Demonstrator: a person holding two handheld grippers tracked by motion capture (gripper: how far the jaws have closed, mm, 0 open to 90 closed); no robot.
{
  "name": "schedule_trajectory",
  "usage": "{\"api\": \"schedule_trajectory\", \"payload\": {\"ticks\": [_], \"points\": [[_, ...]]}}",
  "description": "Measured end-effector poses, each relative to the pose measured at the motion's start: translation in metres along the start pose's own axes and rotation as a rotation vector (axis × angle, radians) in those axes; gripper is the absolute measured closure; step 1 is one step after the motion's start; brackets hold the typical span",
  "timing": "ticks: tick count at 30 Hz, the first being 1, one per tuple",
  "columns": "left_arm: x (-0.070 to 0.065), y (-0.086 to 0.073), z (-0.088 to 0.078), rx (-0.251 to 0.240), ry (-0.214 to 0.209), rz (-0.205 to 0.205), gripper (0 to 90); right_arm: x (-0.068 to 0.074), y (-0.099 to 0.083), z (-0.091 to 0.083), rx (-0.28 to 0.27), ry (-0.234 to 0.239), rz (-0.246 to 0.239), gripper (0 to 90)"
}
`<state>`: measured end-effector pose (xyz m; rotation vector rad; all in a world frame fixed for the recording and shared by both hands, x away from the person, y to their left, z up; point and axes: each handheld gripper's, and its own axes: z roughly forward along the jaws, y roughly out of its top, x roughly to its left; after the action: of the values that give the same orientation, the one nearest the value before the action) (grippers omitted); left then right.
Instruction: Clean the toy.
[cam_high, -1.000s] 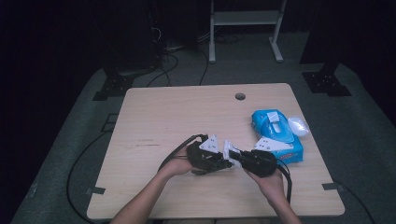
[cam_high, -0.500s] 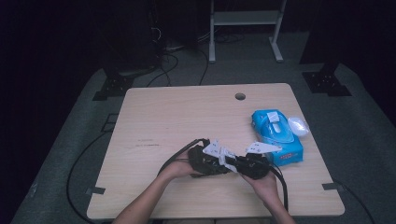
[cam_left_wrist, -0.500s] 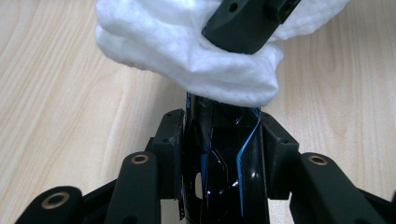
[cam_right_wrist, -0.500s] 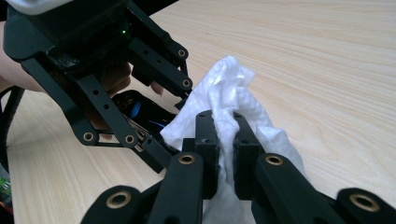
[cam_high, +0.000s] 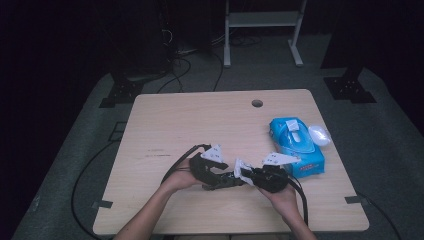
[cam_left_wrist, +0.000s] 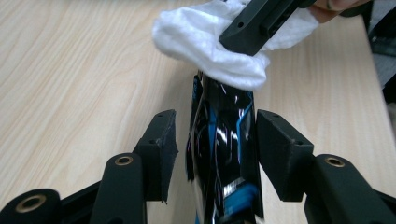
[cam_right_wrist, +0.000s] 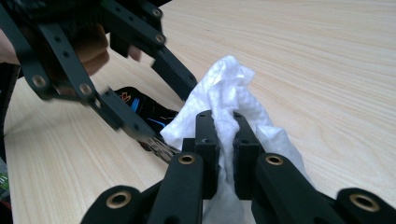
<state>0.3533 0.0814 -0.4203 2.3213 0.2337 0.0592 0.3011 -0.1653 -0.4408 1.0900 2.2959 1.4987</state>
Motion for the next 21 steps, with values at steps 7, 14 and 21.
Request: {"api": "schedule_trajectory", "payload": {"ticks": [7,14,21], "points": [[0.011,-0.02,-0.025,-0.078,-0.012,-0.094,48.4,0.0,-0.001,-0.001,-0.001,0.001,-0.002,83.9],[0.013,-0.032,-0.029,-0.083,-0.012,-0.141,45.1,0.0,-0.002,-0.001,-0.004,0.0,0.0,83.9],[0.015,-0.036,-0.029,-0.102,-0.018,-0.175,44.4,0.0,-0.002,-0.002,-0.005,-0.001,-0.002,83.9]]}}
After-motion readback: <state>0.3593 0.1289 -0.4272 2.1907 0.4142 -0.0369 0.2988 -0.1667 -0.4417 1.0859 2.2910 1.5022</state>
